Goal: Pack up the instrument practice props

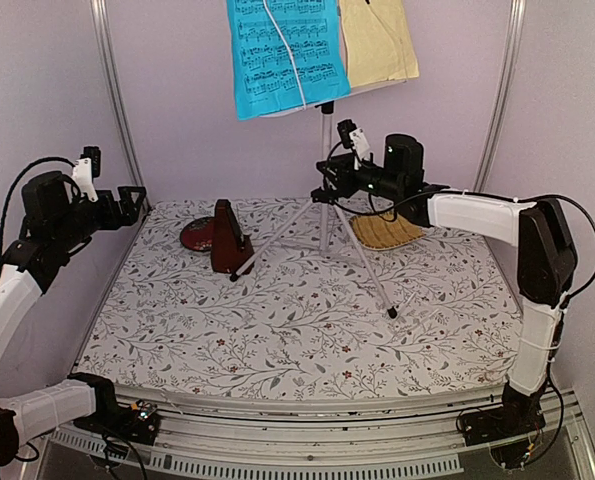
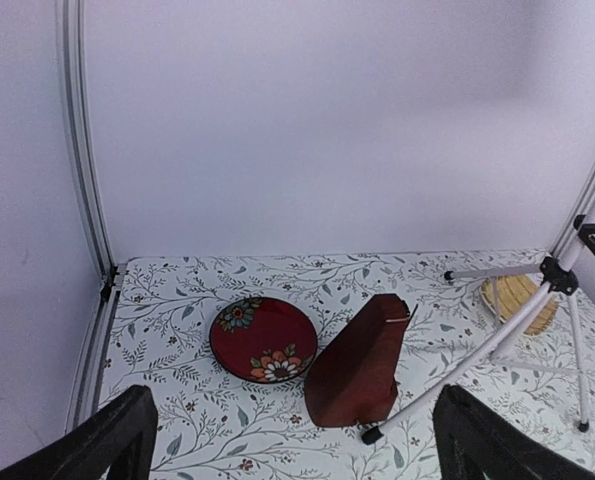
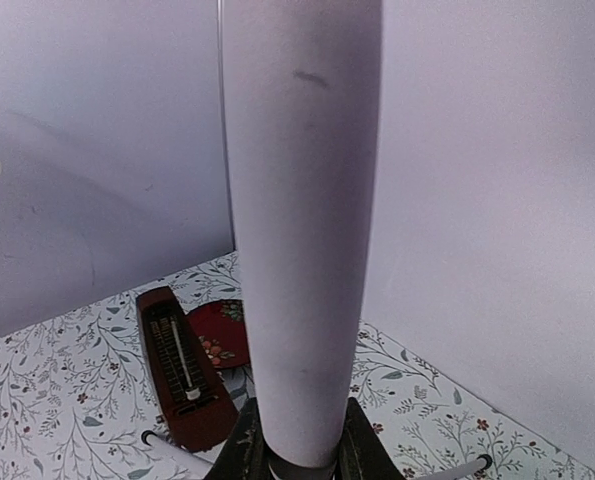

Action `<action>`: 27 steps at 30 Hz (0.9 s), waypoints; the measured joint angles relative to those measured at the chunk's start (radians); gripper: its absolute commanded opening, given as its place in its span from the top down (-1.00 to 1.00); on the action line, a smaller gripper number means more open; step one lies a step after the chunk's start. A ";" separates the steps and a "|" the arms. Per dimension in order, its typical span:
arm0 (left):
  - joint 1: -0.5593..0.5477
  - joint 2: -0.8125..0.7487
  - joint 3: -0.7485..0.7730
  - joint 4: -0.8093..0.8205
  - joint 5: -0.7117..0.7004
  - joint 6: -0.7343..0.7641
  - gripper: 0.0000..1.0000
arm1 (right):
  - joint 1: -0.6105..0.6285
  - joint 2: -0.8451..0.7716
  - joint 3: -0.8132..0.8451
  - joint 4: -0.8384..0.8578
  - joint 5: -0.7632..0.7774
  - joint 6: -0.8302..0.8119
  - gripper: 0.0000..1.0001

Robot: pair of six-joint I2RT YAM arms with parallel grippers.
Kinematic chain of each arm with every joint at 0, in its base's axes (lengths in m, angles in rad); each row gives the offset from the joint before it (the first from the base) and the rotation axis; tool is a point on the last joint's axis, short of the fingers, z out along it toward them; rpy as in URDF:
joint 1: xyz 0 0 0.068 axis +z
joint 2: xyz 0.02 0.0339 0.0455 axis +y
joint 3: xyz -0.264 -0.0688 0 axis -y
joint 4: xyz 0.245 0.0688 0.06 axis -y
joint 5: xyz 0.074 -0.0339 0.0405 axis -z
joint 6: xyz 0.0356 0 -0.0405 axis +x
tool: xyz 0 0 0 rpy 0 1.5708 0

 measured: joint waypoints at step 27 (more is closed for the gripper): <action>-0.047 0.008 -0.066 0.076 -0.006 -0.158 -0.91 | -0.108 -0.110 -0.067 0.007 -0.068 -0.059 -0.87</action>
